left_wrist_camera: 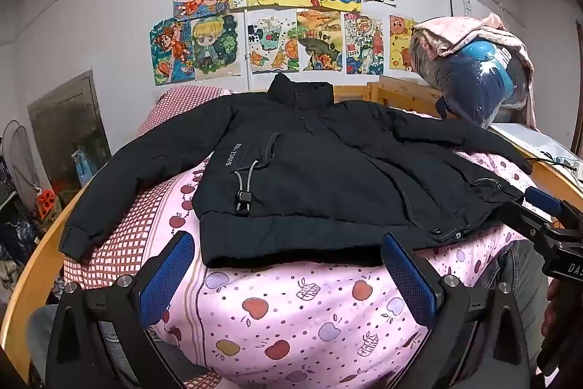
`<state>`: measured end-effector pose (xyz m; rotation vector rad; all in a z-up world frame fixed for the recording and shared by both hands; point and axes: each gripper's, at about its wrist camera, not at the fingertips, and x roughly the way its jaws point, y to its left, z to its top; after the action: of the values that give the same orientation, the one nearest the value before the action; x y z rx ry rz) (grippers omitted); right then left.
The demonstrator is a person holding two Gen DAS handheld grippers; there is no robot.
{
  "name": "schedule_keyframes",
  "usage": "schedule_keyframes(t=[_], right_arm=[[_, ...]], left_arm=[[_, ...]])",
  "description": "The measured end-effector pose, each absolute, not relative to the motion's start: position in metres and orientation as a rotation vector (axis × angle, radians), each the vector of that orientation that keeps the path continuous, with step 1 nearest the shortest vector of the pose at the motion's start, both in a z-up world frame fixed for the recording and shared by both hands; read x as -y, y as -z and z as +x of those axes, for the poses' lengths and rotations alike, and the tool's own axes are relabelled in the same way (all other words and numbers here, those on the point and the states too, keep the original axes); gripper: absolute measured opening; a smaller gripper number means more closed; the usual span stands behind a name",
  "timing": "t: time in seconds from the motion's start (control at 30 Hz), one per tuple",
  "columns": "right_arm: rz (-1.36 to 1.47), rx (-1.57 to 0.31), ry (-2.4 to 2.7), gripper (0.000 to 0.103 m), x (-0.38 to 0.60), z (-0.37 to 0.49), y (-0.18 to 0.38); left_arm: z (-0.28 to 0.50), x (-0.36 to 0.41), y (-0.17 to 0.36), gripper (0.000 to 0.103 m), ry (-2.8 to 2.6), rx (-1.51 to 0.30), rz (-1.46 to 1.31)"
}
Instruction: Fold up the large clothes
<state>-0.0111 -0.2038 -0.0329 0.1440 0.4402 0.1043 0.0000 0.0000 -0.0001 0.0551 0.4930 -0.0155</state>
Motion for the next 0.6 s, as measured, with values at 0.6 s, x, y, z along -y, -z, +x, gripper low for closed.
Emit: schedule_keyframes(t=[0.6], right_arm=[[0.146, -0.452, -0.113, 0.102, 0.2004, -0.0147, 0.038]], left_arm=[[-0.0001, -0.0001, 0.0, 0.103, 0.016, -0.493, 0.053]])
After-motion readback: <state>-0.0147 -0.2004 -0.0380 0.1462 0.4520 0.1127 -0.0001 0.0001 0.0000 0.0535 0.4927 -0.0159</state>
